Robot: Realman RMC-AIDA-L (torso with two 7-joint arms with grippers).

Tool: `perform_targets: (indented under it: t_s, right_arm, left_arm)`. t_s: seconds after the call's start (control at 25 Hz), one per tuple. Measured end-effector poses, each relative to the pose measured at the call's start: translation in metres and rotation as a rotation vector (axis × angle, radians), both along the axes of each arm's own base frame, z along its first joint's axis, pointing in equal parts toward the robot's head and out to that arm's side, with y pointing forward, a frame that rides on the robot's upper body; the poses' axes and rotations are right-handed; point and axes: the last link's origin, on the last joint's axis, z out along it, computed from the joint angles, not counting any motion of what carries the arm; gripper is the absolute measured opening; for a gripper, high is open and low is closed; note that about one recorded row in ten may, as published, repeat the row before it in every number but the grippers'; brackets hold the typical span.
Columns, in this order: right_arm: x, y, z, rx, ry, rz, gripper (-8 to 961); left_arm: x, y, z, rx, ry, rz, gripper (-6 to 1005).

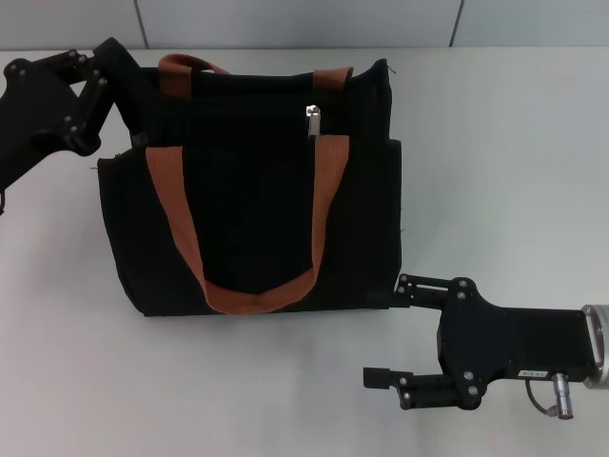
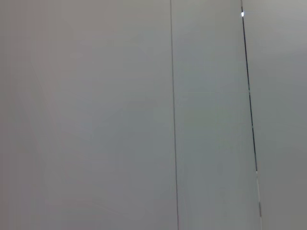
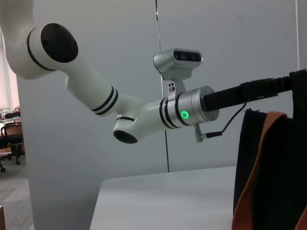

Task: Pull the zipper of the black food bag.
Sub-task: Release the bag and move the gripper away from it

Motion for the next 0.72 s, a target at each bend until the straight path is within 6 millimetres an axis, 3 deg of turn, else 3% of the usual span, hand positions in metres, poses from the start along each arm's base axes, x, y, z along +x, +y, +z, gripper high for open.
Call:
perform_targets:
  t_s: [0.28,0.48,0.56,0.6,0.64,0.72]
  right_arm:
    - [-0.001,0.002,-0.002,0.003,-0.006,-0.004,758]
    - [-0.001,0.003,-0.003,0.007,-0.008,-0.007,758]
    - [-0.002,0.004,-0.003,0.009,-0.009,-0.005,758]
    - [-0.002,0.005,-0.003,0.009,-0.01,-0.003,758]
    - [-0.003,0.006,-0.003,0.009,-0.012,-0.001,758]
    - [-0.003,0.007,-0.004,0.009,-0.017,0.0,758]
  left_arm:
    - [-0.007,-0.005,0.001,-0.017,-0.023,0.039,70]
    - [-0.019,-0.007,0.024,-0.086,0.064,0.054,201]
    - [-0.019,-0.007,0.024,-0.086,0.064,0.054,254]
    - [-0.022,-0.007,0.032,-0.126,0.1,0.06,280]
    - [-0.026,-0.009,0.053,-0.24,0.179,0.078,318]
    - [-0.028,-0.014,0.068,-0.314,0.211,0.084,394]
